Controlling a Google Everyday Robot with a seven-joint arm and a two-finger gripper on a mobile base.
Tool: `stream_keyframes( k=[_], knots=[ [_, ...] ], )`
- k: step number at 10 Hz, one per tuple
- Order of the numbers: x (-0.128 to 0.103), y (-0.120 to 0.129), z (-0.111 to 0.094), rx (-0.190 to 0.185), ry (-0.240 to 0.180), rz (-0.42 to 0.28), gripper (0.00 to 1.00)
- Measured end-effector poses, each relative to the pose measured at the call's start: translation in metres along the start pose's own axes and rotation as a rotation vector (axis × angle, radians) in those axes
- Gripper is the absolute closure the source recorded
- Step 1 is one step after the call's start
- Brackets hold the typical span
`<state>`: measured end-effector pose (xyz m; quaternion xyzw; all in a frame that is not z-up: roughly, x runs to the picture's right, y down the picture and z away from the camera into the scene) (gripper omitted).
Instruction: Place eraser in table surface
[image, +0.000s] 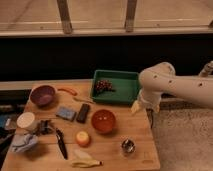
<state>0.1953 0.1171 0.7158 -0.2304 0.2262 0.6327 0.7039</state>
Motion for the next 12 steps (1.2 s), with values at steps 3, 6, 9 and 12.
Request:
stream_keyframes(
  k=[3, 6, 9, 12],
  knots=[
    [0.0, 0.0, 0.0, 0.002, 0.001, 0.0, 0.33],
    [-0.002, -0.006, 0.004, -0.001, 0.012, 0.014, 0.33],
    [-0.029, -0.003, 0.003, -0.065, 0.02, 0.007, 0.33],
    [-0.08, 0.041, -0.001, -0.059, 0.035, -0.056, 0.33]
  ],
)
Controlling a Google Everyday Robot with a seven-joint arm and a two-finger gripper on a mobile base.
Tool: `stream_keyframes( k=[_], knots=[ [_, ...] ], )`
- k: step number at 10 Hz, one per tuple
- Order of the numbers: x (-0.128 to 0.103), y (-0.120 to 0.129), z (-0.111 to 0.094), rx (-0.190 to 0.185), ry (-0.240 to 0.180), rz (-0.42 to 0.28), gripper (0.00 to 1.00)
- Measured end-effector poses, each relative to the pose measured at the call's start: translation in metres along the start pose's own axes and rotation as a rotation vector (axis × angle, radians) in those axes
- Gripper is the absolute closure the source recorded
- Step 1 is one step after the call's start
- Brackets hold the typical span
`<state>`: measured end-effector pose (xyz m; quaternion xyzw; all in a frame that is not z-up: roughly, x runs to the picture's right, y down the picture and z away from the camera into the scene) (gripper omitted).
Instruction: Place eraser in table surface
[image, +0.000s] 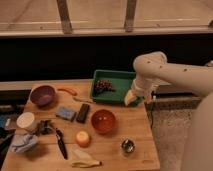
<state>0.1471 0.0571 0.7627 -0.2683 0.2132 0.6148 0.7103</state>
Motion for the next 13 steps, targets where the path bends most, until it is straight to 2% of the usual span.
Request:
stream_keyframes(
  k=[1, 3, 4, 5, 6, 8, 9, 11, 13],
  knots=[
    [-0.015, 0.017, -0.003, 0.004, -0.008, -0.015, 0.33],
    [-0.043, 0.05, -0.012, 0.006, -0.052, -0.038, 0.33],
    [-0.051, 0.071, -0.016, -0.002, -0.074, -0.054, 0.33],
    [-0.057, 0.096, -0.019, -0.027, -0.1, -0.072, 0.33],
    [-0.056, 0.123, -0.024, -0.061, -0.143, -0.094, 0.33],
    [-0.048, 0.151, -0.029, -0.085, -0.188, -0.133, 0.33],
    [-0.046, 0.159, -0.03, -0.089, -0.194, -0.145, 0.33],
    [-0.046, 0.157, -0.03, -0.088, -0.194, -0.142, 0.33],
    [-0.044, 0.153, -0.024, -0.097, -0.162, -0.16, 0.33]
  ],
)
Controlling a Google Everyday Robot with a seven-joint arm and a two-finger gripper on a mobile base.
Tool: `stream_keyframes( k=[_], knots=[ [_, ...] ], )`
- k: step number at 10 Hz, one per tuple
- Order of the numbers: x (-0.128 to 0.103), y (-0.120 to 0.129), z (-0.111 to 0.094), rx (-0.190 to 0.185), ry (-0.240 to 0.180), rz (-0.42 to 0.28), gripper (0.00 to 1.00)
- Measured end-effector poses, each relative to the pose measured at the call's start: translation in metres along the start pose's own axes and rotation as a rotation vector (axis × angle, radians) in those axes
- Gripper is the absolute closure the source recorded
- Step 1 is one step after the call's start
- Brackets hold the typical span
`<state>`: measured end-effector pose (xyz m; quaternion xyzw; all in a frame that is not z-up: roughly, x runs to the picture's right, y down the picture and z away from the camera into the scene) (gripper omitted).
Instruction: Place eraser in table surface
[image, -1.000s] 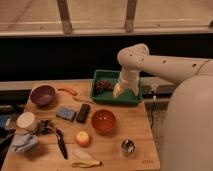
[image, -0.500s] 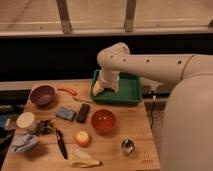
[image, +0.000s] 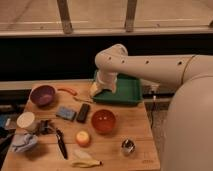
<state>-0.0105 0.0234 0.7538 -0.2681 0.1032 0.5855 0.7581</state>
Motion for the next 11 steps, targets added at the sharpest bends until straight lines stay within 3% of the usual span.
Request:
stream_keyframes(
  k=[2, 6, 7, 9, 11],
  knots=[
    [0.0, 0.015, 0.009, 0.005, 0.025, -0.062, 0.33],
    [0.004, 0.107, 0.054, 0.041, 0.068, -0.252, 0.33],
    [0.01, 0.125, 0.074, 0.049, 0.084, -0.295, 0.33],
    [0.016, 0.139, 0.105, 0.067, 0.102, -0.327, 0.33],
    [0.012, 0.136, 0.126, 0.093, 0.115, -0.31, 0.33]
  ],
)
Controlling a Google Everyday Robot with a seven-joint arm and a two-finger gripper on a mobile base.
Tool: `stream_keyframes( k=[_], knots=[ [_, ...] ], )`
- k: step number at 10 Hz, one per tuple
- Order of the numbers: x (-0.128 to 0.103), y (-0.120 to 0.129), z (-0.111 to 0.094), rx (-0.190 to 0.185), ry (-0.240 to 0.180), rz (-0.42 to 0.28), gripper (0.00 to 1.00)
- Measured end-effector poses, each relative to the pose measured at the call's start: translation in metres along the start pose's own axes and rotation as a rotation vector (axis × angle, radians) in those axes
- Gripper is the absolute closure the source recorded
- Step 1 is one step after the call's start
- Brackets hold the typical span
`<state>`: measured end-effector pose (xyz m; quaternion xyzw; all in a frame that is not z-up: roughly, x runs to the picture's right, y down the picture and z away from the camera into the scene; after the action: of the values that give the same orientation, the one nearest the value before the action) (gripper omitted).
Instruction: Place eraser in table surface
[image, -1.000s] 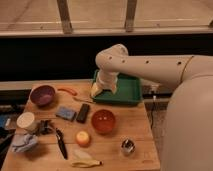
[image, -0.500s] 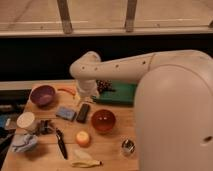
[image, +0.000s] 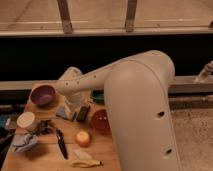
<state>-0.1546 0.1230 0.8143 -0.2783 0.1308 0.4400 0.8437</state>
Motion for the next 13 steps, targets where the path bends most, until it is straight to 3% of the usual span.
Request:
stream_keyframes(
  k=[4, 8, 13],
  knots=[
    [-0.014, -0.03, 0.014, 0.035, 0.03, 0.078, 0.33],
    [-0.012, -0.041, 0.046, 0.021, 0.098, 0.151, 0.33],
    [-0.015, -0.041, 0.045, 0.011, 0.093, 0.155, 0.33]
  ],
)
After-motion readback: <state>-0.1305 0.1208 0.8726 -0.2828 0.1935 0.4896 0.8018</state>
